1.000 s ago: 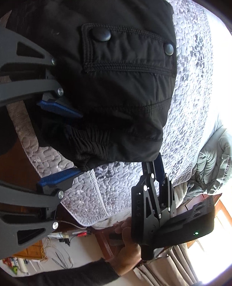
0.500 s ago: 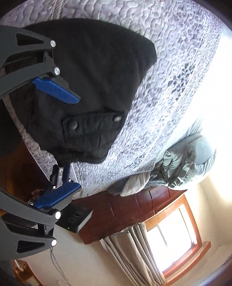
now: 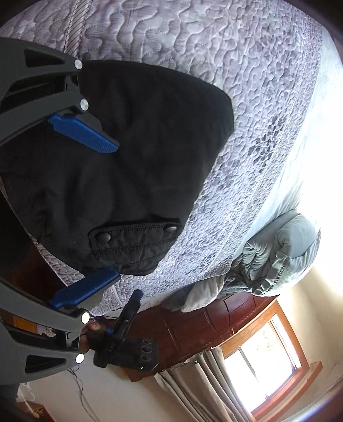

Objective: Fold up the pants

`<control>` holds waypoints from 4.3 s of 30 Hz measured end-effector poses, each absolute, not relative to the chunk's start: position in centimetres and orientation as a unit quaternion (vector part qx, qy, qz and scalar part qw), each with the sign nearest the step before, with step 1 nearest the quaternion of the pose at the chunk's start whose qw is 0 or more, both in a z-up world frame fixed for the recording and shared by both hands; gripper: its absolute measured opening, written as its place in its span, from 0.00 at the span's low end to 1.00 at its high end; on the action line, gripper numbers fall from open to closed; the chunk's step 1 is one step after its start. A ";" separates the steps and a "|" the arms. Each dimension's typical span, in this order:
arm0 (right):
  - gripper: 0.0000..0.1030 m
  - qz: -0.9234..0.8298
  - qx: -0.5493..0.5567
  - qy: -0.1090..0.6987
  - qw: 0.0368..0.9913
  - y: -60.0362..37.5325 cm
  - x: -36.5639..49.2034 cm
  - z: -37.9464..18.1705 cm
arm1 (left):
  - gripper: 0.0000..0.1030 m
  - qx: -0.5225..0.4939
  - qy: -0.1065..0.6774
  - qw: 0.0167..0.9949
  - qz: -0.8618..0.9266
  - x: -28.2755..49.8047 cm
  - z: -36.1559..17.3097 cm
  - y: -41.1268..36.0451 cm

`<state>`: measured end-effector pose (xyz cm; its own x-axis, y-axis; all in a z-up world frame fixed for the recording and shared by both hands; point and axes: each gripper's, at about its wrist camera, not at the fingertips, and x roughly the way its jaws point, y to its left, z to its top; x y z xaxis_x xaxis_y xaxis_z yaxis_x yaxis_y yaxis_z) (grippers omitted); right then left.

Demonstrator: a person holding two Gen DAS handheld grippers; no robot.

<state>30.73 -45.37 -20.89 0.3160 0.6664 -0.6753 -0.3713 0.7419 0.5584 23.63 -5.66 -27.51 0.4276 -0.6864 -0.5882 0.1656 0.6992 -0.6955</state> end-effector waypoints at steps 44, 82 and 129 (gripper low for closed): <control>0.96 0.246 0.366 0.634 0.635 -53.7 27.6 -29.9 | 0.95 -0.365 0.571 0.673 -0.295 28.1 -31.7 7.3; 0.47 0.306 0.363 0.618 0.626 -45.5 30.1 -31.1 | 0.38 -0.321 0.631 0.637 -0.306 30.6 -36.2 -1.3; 0.75 0.252 0.198 0.618 0.717 -33.8 47.3 -29.2 | 0.82 -0.283 0.575 0.750 -0.164 44.4 -35.2 16.0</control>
